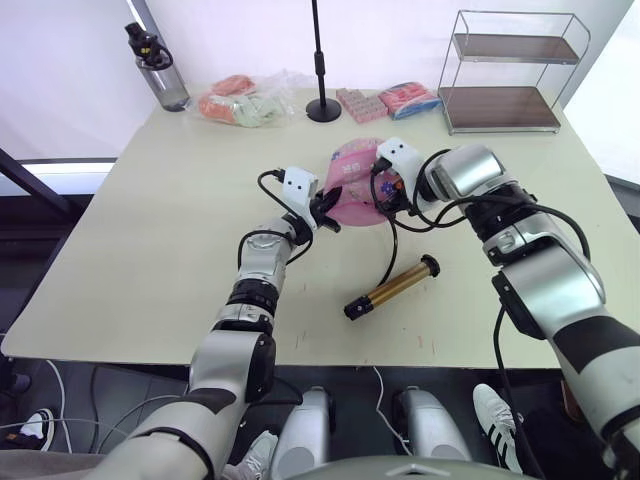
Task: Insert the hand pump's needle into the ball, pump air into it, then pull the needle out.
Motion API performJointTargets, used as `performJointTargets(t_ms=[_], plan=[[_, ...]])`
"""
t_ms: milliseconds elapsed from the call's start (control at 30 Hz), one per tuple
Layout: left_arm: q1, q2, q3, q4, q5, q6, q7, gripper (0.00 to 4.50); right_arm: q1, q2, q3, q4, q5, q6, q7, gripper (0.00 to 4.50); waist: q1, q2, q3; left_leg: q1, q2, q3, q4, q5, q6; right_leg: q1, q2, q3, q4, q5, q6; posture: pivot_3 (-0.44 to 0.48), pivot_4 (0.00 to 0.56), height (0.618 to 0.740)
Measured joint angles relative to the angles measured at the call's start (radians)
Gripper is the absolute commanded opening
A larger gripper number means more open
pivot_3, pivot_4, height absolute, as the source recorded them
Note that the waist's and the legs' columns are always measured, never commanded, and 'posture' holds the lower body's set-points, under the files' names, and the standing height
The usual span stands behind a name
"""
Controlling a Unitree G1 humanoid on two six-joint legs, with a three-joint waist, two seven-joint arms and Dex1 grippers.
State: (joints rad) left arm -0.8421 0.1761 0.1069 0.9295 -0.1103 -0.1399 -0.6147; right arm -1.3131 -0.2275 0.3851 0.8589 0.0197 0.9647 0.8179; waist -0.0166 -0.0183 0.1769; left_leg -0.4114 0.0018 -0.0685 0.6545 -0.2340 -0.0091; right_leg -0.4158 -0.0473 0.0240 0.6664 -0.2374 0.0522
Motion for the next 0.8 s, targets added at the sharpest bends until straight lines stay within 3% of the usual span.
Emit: performJointTargets(t_ms=[800], plan=[[0.016,-0.012,0.031,-0.047,-0.082,0.161,-0.010,0.08,-0.103,0.110,0.147,0.232,-0.235,-0.249,0.083,0.31,-0.011,0.000,0.000,0.013,0.000,0.000,0.000,0.002,-0.004,0.009,0.000,0.001,0.007,0.000,-0.001,0.000,0.150,0.731]])
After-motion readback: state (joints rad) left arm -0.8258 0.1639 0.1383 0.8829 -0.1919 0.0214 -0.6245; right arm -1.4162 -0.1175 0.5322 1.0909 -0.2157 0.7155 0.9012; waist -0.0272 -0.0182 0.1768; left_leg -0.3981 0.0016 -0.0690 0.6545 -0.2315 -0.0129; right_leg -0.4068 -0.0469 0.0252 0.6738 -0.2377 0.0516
